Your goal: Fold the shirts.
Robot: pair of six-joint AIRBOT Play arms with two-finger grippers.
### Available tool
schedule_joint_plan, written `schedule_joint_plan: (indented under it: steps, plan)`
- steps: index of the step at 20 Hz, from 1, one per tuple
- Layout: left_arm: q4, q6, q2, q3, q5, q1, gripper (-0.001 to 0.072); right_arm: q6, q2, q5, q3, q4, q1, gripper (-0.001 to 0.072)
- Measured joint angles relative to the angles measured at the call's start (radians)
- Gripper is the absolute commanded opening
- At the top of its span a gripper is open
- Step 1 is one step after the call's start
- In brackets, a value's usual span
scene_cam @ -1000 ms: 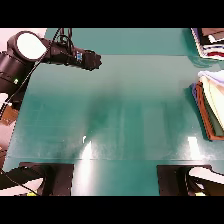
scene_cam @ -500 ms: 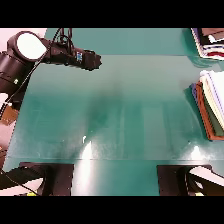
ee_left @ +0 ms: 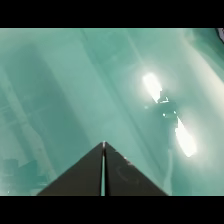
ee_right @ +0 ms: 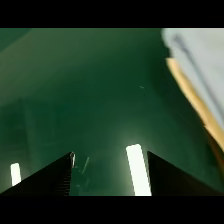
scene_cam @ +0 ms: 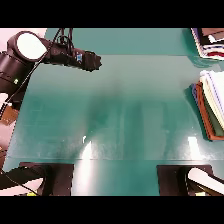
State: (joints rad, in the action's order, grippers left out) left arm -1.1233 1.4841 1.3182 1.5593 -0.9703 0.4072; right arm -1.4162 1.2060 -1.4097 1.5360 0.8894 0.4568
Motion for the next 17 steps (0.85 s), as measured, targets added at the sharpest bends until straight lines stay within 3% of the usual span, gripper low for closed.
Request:
schedule_joint_plan:
  steps: [3,5,10,17]
  plan:
    - [0.003,0.0,0.0,0.0,0.008,0.0,0.0025,0.001,0.0,0.083,0.022,-0.013,-0.198,0.029]
    - [0.003,0.0,0.0,0.0,0.013,0.0,0.0025,0.003,0.0,0.133,0.028,-0.019,-0.306,0.0009]
    - [0.003,0.0,0.0,0.0,0.018,0.0,0.0025,0.008,0.0,0.191,0.033,-0.023,-0.464,0.0015]
    - [0.004,0.0,0.0,0.0,0.02,0.0,0.0025,0.011,0.0,0.201,0.034,-0.023,-0.515,0.0015]
